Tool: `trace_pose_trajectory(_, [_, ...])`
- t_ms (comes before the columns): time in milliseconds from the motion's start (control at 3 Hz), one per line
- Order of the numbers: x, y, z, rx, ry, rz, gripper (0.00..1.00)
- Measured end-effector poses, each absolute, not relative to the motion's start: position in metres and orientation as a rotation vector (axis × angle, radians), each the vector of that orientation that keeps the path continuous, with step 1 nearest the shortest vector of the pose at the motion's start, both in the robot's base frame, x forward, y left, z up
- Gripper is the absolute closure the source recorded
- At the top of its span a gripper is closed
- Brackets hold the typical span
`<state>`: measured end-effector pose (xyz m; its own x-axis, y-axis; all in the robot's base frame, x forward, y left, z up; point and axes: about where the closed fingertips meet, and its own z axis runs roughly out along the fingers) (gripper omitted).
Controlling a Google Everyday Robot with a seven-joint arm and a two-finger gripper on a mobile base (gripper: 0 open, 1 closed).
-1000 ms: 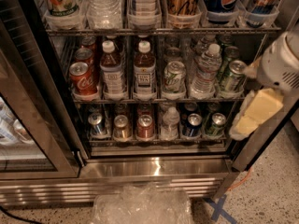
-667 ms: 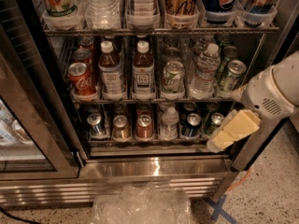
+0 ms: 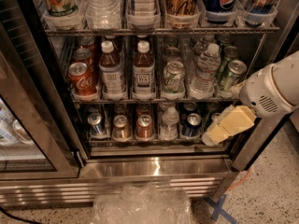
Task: Pick water bottle from middle shelf of fridge
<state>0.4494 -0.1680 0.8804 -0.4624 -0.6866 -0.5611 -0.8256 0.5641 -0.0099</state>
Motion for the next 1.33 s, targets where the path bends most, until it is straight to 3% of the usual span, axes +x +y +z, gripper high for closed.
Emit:
trace_pose_trajectory(667, [0.442,-0.121,0.859,-0.864,2.307,0.448,0.0])
trace_pose_trajectory(1333, [0.434,-0.105,0.821,-0.509,2.336,0.302,0.0])
